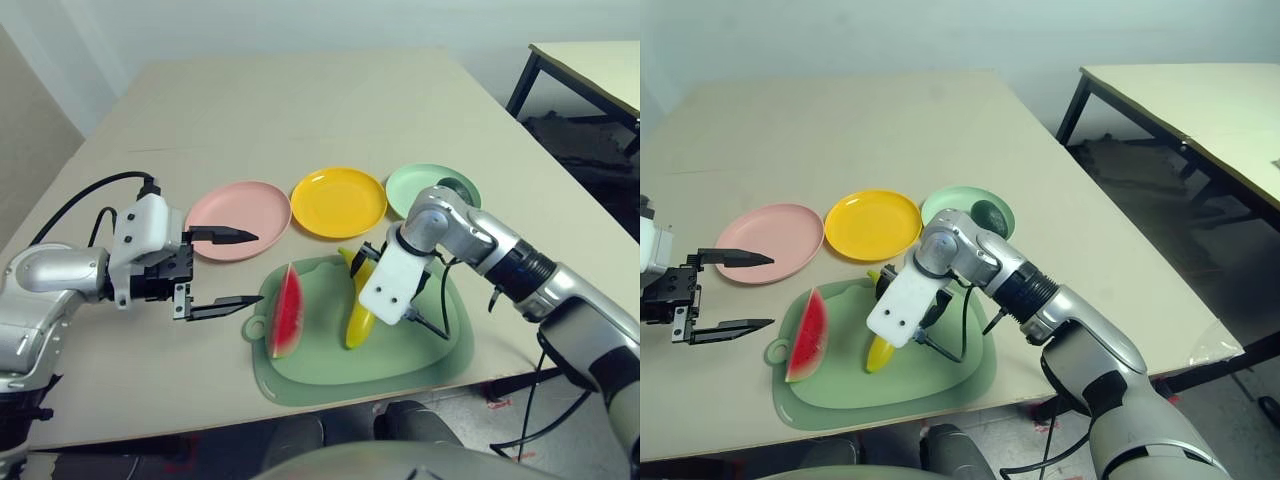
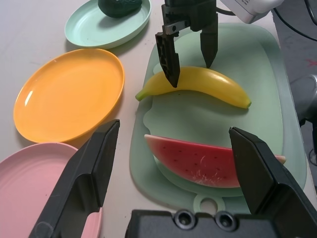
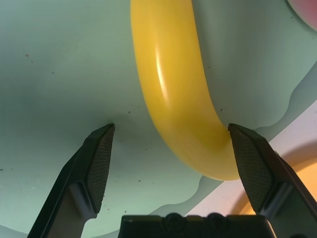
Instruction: Place the fruits into color-matched plates.
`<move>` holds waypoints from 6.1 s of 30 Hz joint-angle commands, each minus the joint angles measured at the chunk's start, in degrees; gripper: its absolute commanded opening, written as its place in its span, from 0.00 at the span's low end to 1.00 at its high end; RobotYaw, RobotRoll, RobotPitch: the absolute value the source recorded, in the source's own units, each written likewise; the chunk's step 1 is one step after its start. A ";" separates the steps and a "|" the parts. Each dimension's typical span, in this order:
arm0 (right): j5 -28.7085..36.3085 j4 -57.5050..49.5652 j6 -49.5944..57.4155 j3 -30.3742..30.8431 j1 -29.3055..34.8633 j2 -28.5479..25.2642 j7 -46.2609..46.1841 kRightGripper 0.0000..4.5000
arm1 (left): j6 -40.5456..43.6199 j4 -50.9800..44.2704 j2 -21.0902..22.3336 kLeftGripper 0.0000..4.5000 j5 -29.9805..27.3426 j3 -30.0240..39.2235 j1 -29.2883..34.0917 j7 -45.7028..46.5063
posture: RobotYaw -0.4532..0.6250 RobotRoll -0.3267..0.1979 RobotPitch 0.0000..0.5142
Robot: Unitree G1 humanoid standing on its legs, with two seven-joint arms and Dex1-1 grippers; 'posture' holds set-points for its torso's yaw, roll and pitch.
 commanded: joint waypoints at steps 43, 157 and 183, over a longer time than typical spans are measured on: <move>-1.02 55.96 12.97 -13.01 -24.78 17.53 -30.81 0.37 | 11.73 -1.18 0.28 1.00 5.78 -2.61 -0.71 11.46 | 0.49 0.62 0.03; 46.14 -21.58 14.01 -36.80 56.58 4.50 -21.23 1.00 | -53.30 36.84 -6.73 1.00 27.03 -64.77 -48.35 -20.02 | 0.36 0.62 0.00; 44.59 -18.82 8.30 -34.68 55.86 1.79 -16.97 1.00 | -49.99 39.88 -8.75 0.47 32.39 -60.68 -47.00 -20.02 | 0.36 0.62 0.00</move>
